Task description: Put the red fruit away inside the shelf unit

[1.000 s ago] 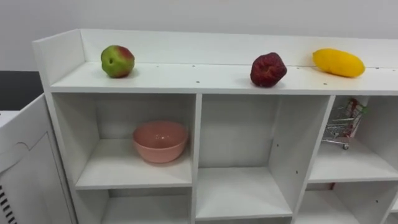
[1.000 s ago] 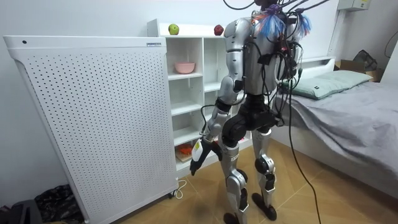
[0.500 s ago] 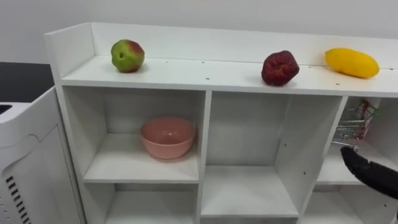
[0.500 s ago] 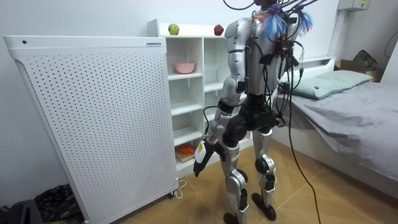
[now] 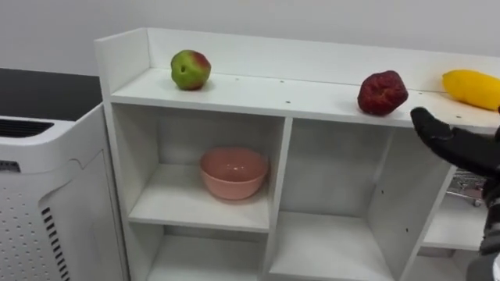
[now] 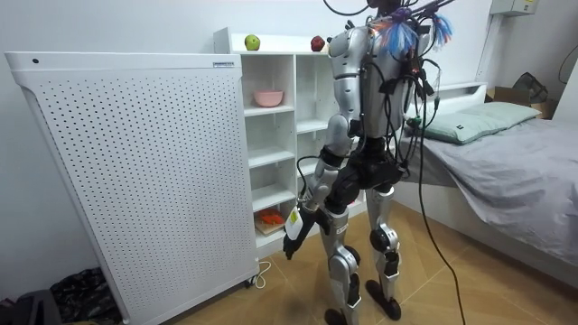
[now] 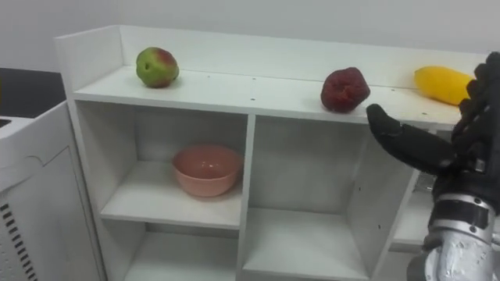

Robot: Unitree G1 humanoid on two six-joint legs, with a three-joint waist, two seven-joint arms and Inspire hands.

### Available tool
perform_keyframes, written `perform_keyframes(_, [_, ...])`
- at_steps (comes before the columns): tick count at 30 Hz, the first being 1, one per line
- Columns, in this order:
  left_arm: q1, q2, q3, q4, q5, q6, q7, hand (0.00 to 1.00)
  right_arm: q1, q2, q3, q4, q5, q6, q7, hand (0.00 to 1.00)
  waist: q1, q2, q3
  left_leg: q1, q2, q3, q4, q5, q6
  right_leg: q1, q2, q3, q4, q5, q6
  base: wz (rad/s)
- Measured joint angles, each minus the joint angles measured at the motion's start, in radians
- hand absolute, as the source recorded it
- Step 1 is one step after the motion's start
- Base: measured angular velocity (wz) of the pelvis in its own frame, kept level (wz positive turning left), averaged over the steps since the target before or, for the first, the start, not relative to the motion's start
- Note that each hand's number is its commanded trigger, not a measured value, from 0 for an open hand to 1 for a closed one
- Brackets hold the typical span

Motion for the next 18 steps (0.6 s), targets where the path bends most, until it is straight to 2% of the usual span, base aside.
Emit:
perform_keyframes(3, [0.001, 0.000, 0.000, 0.000, 0.000, 0.006, 0.004, 0.00, -0.004, -0.022, 0.016, 0.005, 0.009, 0.000, 0.007, 0.00, 0.020, -0.001, 0.0030, -0.001, -0.001, -0.005, -0.002, 0.001, 0.000, 0.005, -0.001, -0.005, -0.001, 0.000, 0.000, 0.03])
perform_keyframes(5, [-0.001, 0.001, -0.002, 0.000, 0.000, 0.010, 0.004, 0.00, -0.006, -0.027, 0.026, 0.021, 0.014, 0.001, 0.007, 0.00, 0.020, -0.004, 0.0030, -0.001, -0.003, -0.011, -0.001, 0.003, 0.000, 0.008, -0.002, -0.015, -0.001, 0.000, 0.000, 0.11])
perform_keyframes(9, [-0.010, 0.002, -0.013, 0.000, 0.000, 0.011, 0.002, 0.00, -0.028, -0.063, 0.034, 0.080, 0.050, 0.013, 0.039, 0.00, 0.025, -0.014, 0.0117, -0.002, -0.007, -0.020, -0.003, 0.011, 0.002, 0.006, -0.008, -0.028, -0.001, 0.000, 0.000, 0.07])
perform_keyframes(11, [-0.010, 0.004, -0.013, 0.000, 0.000, 0.011, 0.000, 0.00, -0.037, -0.065, 0.034, 0.088, 0.058, 0.016, 0.048, 0.00, 0.027, -0.021, 0.0144, -0.004, -0.007, -0.022, -0.002, 0.012, 0.001, 0.005, -0.007, -0.030, -0.001, 0.000, 0.000, 0.03])
perform_keyframes(13, [-0.010, 0.004, -0.013, 0.004, 0.000, 0.012, -0.005, 0.00, -0.044, -0.066, 0.034, 0.093, 0.065, 0.016, 0.061, 0.00, 0.027, -0.025, 0.0126, -0.006, -0.007, -0.024, -0.002, 0.012, 0.001, 0.005, -0.008, -0.030, -0.001, 0.000, 0.000, 0.00])
perform_keyframes(18, [-0.013, 0.007, -0.013, 0.004, -0.001, 0.020, -0.009, 0.00, -0.045, -0.069, 0.034, 0.124, 0.091, 0.026, 0.103, 0.00, 0.028, -0.040, 0.0011, -0.016, -0.008, -0.026, 0.000, 0.013, 0.001, 0.000, -0.009, -0.030, 0.000, 0.000, 0.000, 0.00])
